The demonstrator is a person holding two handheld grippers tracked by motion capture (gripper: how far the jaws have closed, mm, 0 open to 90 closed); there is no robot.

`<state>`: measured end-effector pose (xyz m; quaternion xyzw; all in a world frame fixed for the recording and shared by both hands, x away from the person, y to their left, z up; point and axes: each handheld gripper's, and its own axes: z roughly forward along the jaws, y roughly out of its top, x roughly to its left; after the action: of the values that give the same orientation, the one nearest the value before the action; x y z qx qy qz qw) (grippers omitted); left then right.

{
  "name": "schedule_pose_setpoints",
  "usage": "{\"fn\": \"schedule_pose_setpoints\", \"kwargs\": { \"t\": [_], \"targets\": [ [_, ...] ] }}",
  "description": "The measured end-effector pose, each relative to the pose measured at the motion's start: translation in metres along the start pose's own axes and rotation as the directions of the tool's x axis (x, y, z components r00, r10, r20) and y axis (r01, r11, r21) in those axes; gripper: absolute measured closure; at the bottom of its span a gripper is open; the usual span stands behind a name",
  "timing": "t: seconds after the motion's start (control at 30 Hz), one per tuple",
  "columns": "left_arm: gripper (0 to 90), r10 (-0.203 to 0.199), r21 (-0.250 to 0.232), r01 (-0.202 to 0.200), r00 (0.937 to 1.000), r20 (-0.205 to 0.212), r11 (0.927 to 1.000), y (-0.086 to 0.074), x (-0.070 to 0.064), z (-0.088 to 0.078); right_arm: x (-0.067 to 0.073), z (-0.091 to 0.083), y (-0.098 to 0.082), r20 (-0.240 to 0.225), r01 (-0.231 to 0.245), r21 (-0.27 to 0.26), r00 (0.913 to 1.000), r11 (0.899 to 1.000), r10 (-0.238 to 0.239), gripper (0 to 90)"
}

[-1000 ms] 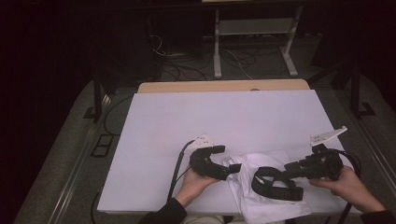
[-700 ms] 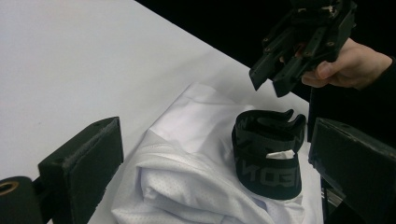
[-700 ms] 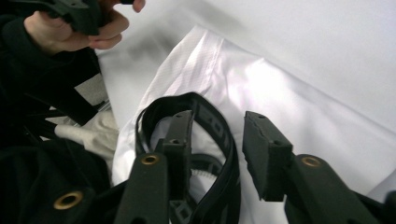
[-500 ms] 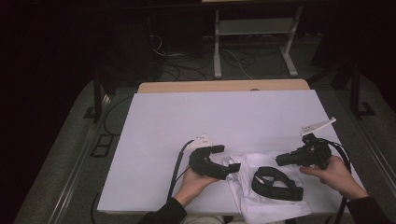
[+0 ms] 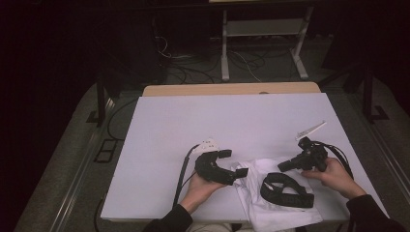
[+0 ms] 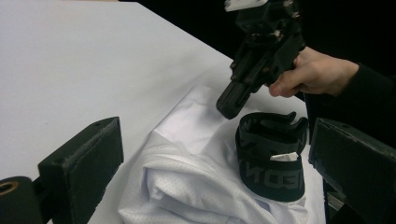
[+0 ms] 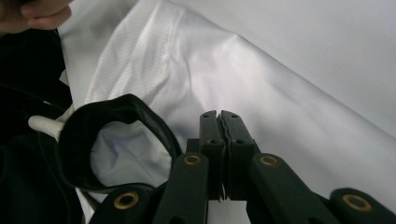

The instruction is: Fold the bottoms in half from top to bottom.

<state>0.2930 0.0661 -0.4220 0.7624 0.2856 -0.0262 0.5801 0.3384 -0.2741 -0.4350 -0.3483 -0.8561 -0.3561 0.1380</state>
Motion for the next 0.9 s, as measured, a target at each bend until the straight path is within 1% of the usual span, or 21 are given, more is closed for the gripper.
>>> {"fn": "schedule_pose_setpoints", "kwargs": {
  "t": [0.17, 0.27, 0.33, 0.43, 0.47, 0.57, 0.63, 0.67, 0.77, 0.9],
  "targets": [
    [2.2, -0.001, 0.002, 0.001, 1.0000, 0.002, 1.0000, 0.000, 0.000, 0.001, -0.007, 0.011, 0.002, -0.049, -0.006, 0.047, 0.9987, 0.999, 0.009, 86.5],
    [2.2, 0.000, 0.006, 0.000, 1.0000, 0.003, 1.0000, -0.001, 0.000, 0.001, -0.006, 0.014, 0.002, -0.086, -0.004, 0.063, 0.9962, 0.998, 0.009, 86.5],
    [2.2, 0.000, 0.007, 0.000, 1.0000, 0.003, 1.0000, -0.001, 0.000, 0.001, -0.002, 0.014, 0.002, -0.127, 0.015, 0.072, 0.9918, 0.997, -0.006, 86.5],
    [2.2, 0.002, 0.012, -0.002, 1.0000, 0.004, 0.9999, -0.001, 0.000, 0.002, 0.005, 0.013, 0.002, -0.165, 0.035, 0.073, 0.9860, 0.997, -0.022, 86.5],
    [2.2, 0.002, 0.013, -0.002, 1.0000, 0.005, 0.9999, -0.002, 0.000, 0.002, 0.008, 0.012, 0.002, -0.181, 0.053, 0.070, 0.9828, 0.996, -0.039, 86.5],
    [2.2, 0.003, 0.015, -0.003, 1.0000, 0.004, 0.9999, -0.002, 0.000, 0.002, 0.015, 0.012, 0.001, -0.207, 0.066, 0.073, 0.9770, 0.995, -0.050, 86.4],
    [2.2, 0.003, 0.014, -0.003, 1.0000, 0.003, 0.9999, -0.002, 0.000, 0.001, 0.020, 0.012, 0.001, -0.218, 0.078, 0.077, 0.9742, 0.994, -0.060, 86.4],
    [2.2, 0.003, 0.013, -0.003, 1.0000, 0.003, 0.9999, -0.002, 0.000, 0.001, 0.023, 0.012, 0.001, -0.226, 0.087, 0.072, 0.9716, 0.994, -0.069, 86.4],
    [2.2, 0.002, 0.010, -0.002, 1.0000, 0.002, 0.9999, -0.002, 0.000, 0.001, 0.030, 0.010, -0.002, -0.237, 0.103, 0.059, 0.9676, 0.993, -0.086, 86.3],
    [2.2, 0.005, 0.020, -0.005, 1.0000, 0.002, 0.9998, -0.002, 0.000, 0.002, 0.043, 0.012, -0.008, -0.249, 0.135, 0.071, 0.9618, 0.988, -0.113, 86.3]
  ]
}}
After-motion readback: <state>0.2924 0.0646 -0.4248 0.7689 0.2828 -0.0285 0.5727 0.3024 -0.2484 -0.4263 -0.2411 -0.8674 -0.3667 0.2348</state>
